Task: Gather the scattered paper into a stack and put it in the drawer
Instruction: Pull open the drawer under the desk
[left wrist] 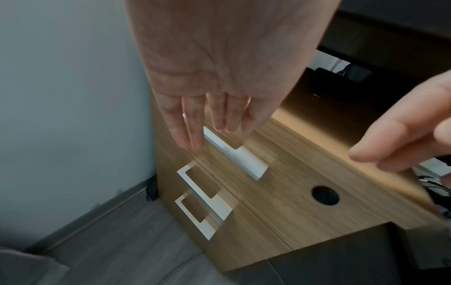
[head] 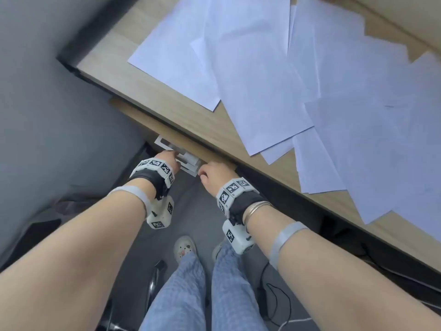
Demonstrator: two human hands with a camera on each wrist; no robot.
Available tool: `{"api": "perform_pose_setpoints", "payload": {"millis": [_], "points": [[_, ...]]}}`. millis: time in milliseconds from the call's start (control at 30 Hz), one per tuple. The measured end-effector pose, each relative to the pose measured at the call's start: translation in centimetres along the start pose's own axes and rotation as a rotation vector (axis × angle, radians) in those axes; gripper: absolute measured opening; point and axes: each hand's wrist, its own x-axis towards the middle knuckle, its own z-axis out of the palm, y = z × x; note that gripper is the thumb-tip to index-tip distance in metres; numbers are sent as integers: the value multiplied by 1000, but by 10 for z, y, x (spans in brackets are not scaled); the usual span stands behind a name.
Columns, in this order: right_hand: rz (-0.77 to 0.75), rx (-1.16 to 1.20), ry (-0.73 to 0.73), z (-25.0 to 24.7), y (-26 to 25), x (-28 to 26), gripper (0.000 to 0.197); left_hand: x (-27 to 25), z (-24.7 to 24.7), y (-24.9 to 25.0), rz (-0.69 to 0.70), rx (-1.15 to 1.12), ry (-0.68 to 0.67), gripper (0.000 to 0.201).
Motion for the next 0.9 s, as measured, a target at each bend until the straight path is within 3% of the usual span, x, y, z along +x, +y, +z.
{"api": "perform_pose_setpoints", "payload": {"millis": [433,700,767,900], "points": [[41,-13,29,7,11,17,27,31,18,-18,29,-128,-10,53],[43,-34,1,7,11,16,28,10,27,-23,-314,-722,75,44],[44,-38,0,8,11,16,27,3,26,-28,-374,-825,84,37],[43,-61,-10,8,12,15,27,-6,28,-40,-463,-885,79,46]]}}
